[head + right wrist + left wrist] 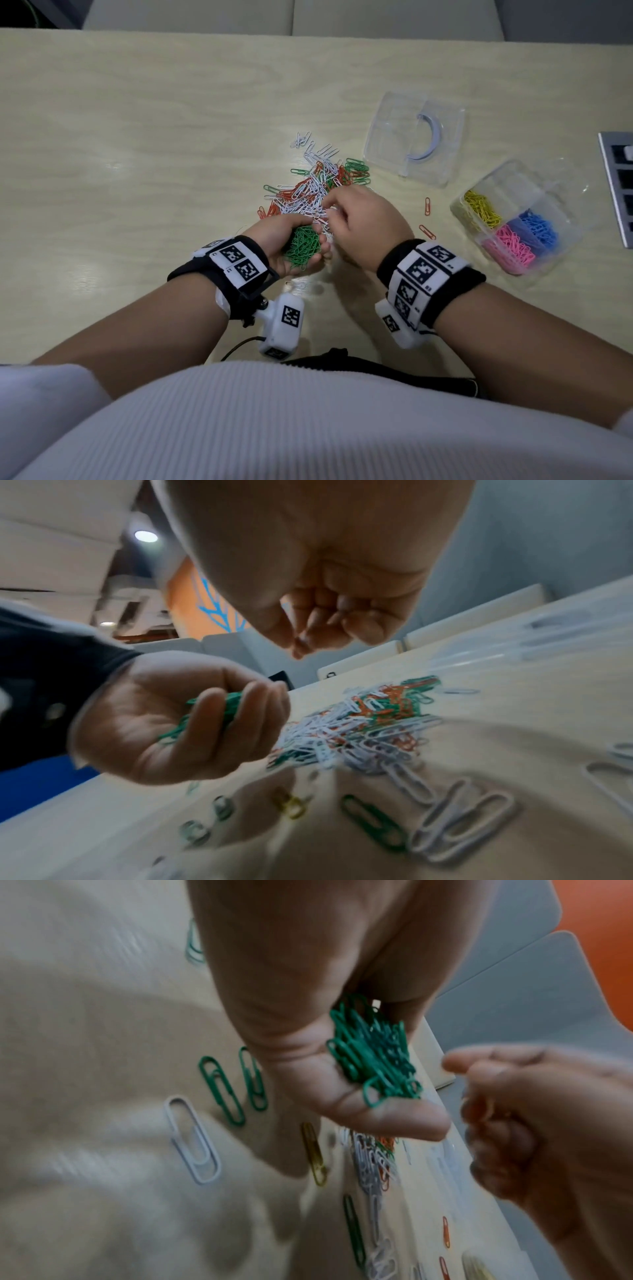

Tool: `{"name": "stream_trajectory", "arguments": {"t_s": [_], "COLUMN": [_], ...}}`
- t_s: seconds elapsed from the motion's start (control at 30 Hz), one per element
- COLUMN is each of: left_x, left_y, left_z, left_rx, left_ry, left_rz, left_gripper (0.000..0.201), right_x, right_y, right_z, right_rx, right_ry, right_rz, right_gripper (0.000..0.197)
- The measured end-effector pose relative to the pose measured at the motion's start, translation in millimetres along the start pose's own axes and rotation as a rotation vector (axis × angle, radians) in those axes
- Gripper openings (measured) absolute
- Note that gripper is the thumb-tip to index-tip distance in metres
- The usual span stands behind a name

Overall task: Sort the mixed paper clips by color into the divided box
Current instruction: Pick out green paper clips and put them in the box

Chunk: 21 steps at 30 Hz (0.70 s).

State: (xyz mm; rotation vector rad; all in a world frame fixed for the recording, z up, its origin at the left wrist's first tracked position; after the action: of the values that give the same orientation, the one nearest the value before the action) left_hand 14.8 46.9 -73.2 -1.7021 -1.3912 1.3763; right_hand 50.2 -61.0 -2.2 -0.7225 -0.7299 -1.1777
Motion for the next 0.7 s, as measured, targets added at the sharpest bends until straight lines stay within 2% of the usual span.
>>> {"name": "stream_trajectory", "arguments": {"t_s": [0.1,0.2,0.27,0.33,0.43,0.5,0.63,0.7], "left_x": [4.4,6.6,6.9,6.2,6.4,5.9,2.5,1.7], "left_y": [1.8,2.9,4.9,7.3,10.2,11.0,12.6,13.4], "left_z": [-3.0,-4.4,-6.4,-9.7,-14.8,-16.4,-16.0,-16.5], "left_rx": [-0.002,0.014,0.017,0.003,-0.018,-0.02,0.005,0.009], "left_ry": [-0.006,-0.009,0.006,0.021,0.046,0.056,0.071,0.074], "left_rz": [-0.012,-0.02,-0.025,-0.028,-0.053,-0.072,-0.07,-0.073], "left_gripper": [0.03,0.03,0.03,0.03,0.029,0.028,0.028,0.029], "right_x": [-15.9,-34.4,-39.0,-35.0,-19.0,-8.9,-7.0,-4.0], "right_y": [11.4,10.8,7.8,6.0,11.0,15.7,27.3,30.4], "right_z": [-30.9,-39.4,-33.6,-30.9,-52.2,-66.3,-70.0,-78.0], "right_rx": [-0.14,-0.13,-0.063,-0.055,-0.224,-0.298,-0.222,-0.253], "right_ry": [-0.207,-0.325,-0.327,-0.252,-0.145,-0.133,-0.278,-0.399], "right_rz": [0.191,0.349,0.33,0.246,0.101,0.034,0.081,0.087], "right_gripper": [0.047,0.052,0.044,0.035,0.022,0.022,0.03,0.026]}}
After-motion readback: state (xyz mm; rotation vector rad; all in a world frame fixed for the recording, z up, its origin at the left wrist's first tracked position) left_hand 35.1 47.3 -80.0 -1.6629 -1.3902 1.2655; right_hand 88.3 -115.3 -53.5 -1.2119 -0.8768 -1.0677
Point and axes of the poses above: each hand's wrist, its own y-axis towards the middle knuckle, its own x-axis out of the back of the hand, z = x × y, the point moved 8 cm from there along y, towards the middle knuckle, and after that the axes turned 1 degree about -y, right-handed, at the moved point
